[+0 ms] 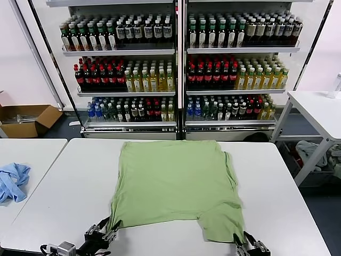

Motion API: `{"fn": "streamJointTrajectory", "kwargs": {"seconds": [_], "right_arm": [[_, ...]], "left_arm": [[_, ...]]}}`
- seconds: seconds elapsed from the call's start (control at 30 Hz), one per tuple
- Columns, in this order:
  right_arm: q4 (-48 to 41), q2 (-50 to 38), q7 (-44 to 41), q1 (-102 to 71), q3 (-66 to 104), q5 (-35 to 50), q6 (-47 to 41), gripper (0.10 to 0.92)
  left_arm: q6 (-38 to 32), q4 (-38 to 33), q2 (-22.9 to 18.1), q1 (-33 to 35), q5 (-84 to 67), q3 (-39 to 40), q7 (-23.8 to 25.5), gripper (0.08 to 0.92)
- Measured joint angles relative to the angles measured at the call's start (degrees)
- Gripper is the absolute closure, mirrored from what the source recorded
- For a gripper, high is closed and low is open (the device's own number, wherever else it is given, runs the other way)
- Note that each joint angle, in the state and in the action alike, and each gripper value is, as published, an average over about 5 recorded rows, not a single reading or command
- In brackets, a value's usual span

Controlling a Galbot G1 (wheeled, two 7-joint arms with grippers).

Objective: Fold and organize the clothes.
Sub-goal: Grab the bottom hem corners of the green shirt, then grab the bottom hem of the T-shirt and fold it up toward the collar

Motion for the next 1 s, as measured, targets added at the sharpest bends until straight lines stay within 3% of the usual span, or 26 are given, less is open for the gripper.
{"fn": "streamJointTrajectory", "kwargs": {"seconds": [0.1,0.27,0.73,1.0], "right_arm": [[-0.3,-0.3,-1.5,0.5,-0.2,0.9,1.8,0.916],[-0.8,-0.6,-4.6,0.7,0.2,3.4,6.1,0.918],[-2.7,-1.2,-16.4,-2.6,4.0,9.4,23.0,0.918],[-2.5,-1.7,-20.1,-3.7,4.8,11.7,27.5,0.918]], "left_arm": [[0.0,-0.3,0.1,0.1,0.2,-0.1,0.4,0.803],[-0.4,-1.1,0.2,0.6,0.2,-0.8,0.9,0.907],[-1.3,-6.8,0.8,3.2,0.2,-3.6,1.4,0.913],[-1.4,-10.2,0.8,5.4,-0.1,-5.6,1.8,0.913]]}}
